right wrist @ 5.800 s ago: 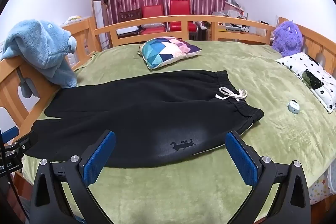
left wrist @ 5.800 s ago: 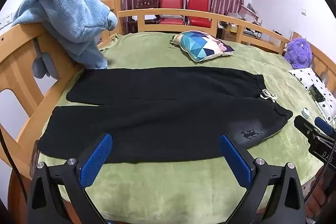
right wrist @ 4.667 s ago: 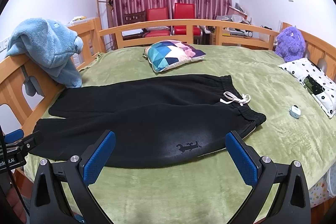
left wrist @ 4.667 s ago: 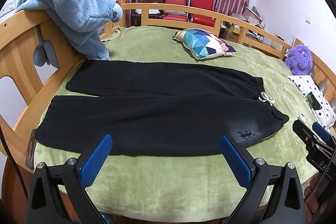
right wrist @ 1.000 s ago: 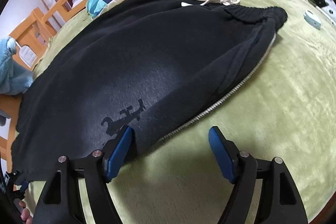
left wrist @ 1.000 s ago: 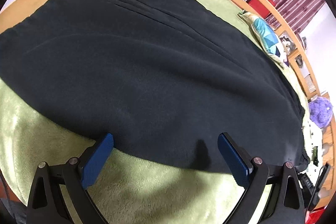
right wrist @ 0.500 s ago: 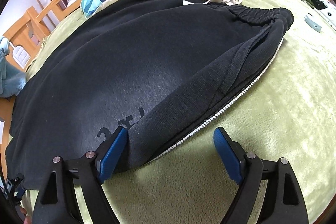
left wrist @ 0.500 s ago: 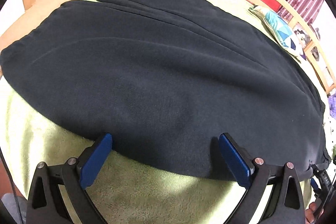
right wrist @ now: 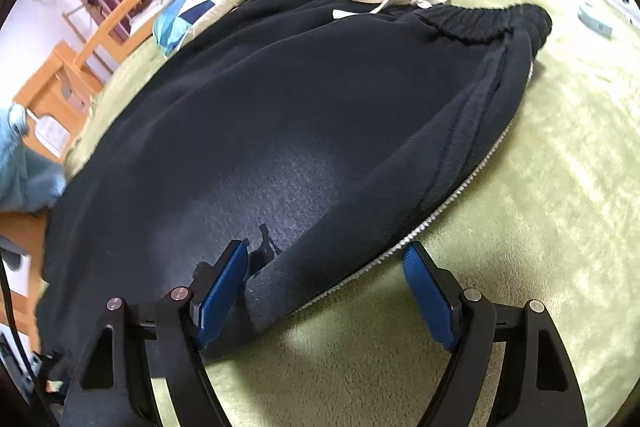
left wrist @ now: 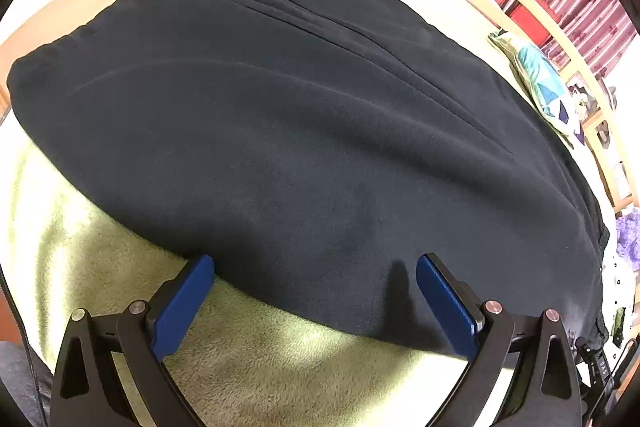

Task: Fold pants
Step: 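Lower both tools to the sweatpants leg edges and close both grippers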

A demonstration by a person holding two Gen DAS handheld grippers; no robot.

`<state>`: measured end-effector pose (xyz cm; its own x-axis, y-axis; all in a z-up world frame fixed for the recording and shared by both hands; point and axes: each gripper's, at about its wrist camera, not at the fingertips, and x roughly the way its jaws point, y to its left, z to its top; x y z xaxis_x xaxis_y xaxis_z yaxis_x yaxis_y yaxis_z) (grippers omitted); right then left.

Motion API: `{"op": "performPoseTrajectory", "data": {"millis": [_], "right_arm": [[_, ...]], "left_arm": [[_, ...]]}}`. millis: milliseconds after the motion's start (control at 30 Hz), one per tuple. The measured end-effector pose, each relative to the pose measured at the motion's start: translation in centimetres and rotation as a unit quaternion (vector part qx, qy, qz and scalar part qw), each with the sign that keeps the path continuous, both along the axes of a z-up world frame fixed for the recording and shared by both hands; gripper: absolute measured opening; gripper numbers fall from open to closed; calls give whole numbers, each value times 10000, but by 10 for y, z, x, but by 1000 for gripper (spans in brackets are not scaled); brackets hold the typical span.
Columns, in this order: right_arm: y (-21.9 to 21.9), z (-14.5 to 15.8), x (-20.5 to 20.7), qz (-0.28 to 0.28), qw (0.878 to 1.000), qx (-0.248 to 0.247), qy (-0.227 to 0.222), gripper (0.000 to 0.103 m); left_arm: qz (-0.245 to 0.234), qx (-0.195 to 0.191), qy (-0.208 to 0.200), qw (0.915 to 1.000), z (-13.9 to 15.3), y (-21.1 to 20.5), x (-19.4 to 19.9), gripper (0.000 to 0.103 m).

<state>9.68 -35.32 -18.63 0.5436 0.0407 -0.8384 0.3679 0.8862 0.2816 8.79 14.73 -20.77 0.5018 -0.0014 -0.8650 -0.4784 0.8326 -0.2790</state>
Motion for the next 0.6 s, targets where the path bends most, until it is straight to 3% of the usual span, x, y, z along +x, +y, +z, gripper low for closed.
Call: {"op": "performPoseTrajectory", "data": {"millis": [400,600], "right_arm": [[10,-3,4,74,9992,-393,76,80],[10,-2,2,85,9989,-449,51,72]], "left_arm": [[55,74,27,10000,-1,-2,1,101],[105,116,27,9999,-1,-4,2,101]]}}
